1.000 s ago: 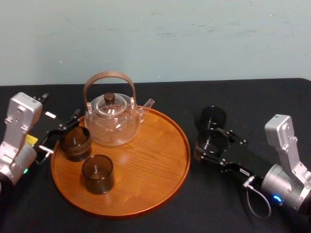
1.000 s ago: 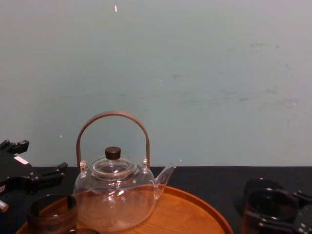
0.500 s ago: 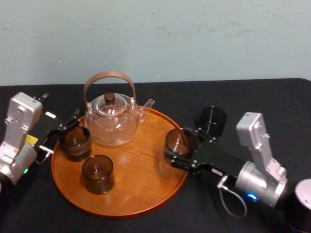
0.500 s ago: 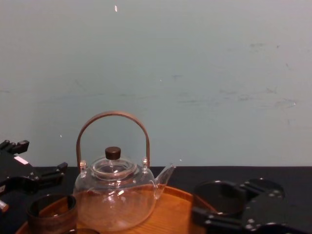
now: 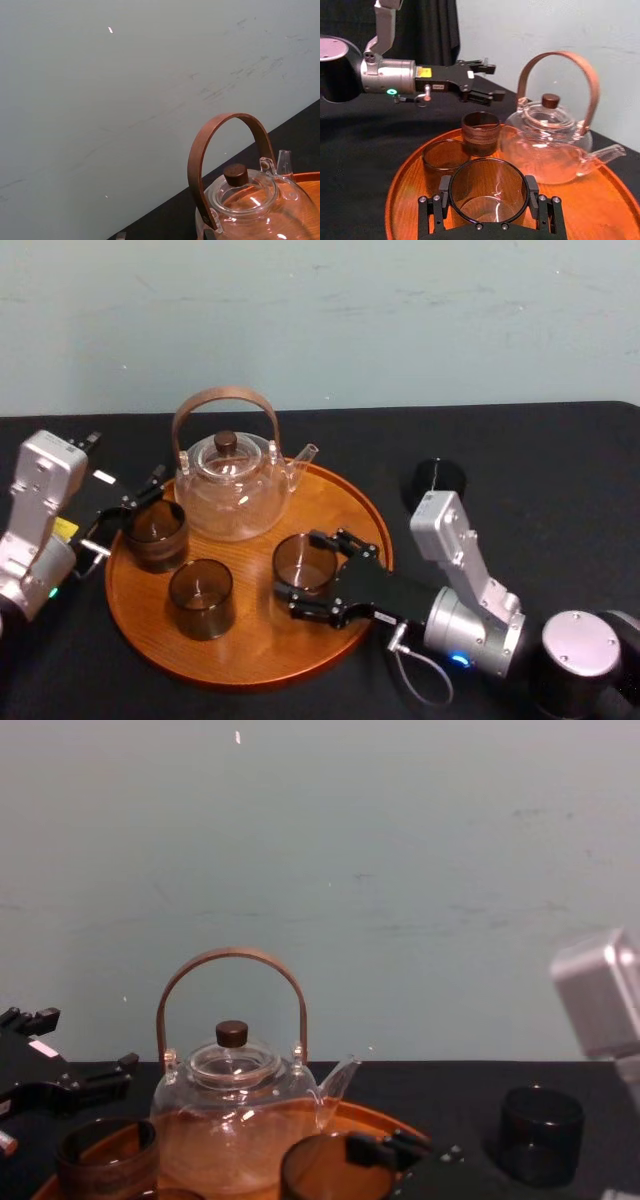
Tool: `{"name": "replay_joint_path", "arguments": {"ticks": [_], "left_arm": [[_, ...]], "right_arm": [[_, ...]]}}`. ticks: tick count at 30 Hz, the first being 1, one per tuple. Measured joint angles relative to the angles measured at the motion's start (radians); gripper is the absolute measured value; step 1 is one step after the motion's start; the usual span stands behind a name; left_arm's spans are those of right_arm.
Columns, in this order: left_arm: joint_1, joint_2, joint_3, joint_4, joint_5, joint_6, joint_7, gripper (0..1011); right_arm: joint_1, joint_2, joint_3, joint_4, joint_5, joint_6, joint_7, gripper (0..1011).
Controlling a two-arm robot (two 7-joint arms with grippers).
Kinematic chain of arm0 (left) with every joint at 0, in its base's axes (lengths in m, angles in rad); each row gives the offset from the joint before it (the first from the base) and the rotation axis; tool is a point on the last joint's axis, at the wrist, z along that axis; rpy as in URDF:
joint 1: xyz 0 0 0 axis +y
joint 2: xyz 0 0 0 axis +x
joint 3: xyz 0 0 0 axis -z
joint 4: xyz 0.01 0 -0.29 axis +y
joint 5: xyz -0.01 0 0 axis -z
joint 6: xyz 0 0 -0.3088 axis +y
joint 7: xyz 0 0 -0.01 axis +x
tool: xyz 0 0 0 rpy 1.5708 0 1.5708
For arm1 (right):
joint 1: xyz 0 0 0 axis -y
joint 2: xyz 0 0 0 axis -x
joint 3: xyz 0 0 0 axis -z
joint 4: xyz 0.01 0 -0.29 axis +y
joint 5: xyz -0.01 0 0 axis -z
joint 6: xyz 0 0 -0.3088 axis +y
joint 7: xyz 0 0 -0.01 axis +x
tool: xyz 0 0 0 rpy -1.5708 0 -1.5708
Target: Pick up the glass from the table and place it on the tray.
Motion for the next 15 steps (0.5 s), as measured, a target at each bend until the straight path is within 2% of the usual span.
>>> {"name": "replay_joint_path", "arguments": {"ticks": [15], "left_arm": [[0.000, 0.000, 0.000, 0.000, 0.000, 0.000, 0.000, 1001]], "right_arm": [[0.017, -0.015, -0.042, 0.039, 0.005, 0.002, 0.009, 904]]}}
